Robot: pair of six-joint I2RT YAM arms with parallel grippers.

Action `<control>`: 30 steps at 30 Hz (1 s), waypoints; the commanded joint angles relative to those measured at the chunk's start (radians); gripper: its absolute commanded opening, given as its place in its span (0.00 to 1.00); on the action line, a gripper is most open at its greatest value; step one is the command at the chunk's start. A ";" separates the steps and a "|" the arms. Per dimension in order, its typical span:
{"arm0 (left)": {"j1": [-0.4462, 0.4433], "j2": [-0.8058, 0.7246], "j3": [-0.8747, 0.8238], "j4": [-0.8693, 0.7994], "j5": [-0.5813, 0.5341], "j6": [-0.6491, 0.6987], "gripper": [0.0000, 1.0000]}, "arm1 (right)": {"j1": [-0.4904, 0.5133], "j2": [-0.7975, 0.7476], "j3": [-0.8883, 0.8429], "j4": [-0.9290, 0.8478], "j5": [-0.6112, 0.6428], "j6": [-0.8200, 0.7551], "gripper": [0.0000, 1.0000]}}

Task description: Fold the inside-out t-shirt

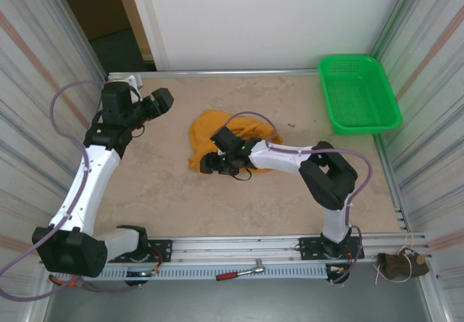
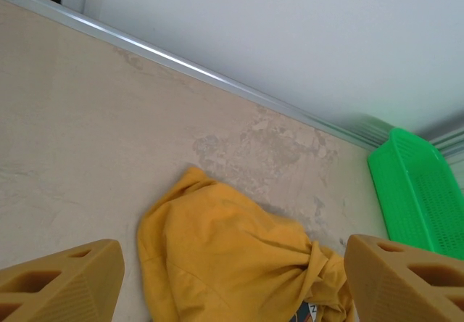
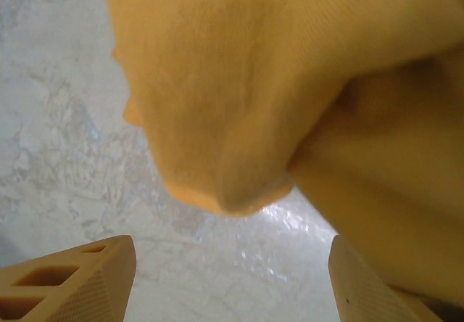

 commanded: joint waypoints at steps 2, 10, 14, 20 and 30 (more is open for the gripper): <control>0.009 -0.022 -0.004 0.015 0.029 -0.017 0.80 | 0.007 0.072 0.070 0.023 0.013 0.030 0.69; 0.010 -0.027 -0.003 0.019 0.031 -0.024 0.80 | -0.001 0.147 0.145 0.031 -0.039 0.023 0.00; 0.021 -0.036 0.002 0.008 0.038 -0.007 0.80 | -0.043 0.022 0.200 -0.011 -0.092 -0.017 0.00; 0.029 -0.055 -0.016 0.029 0.075 0.009 0.81 | -0.214 -0.126 0.634 -0.238 -0.208 -0.102 0.00; 0.003 -0.138 -0.148 0.216 0.221 0.024 0.94 | -0.453 -0.019 1.272 -0.354 -0.405 0.014 0.00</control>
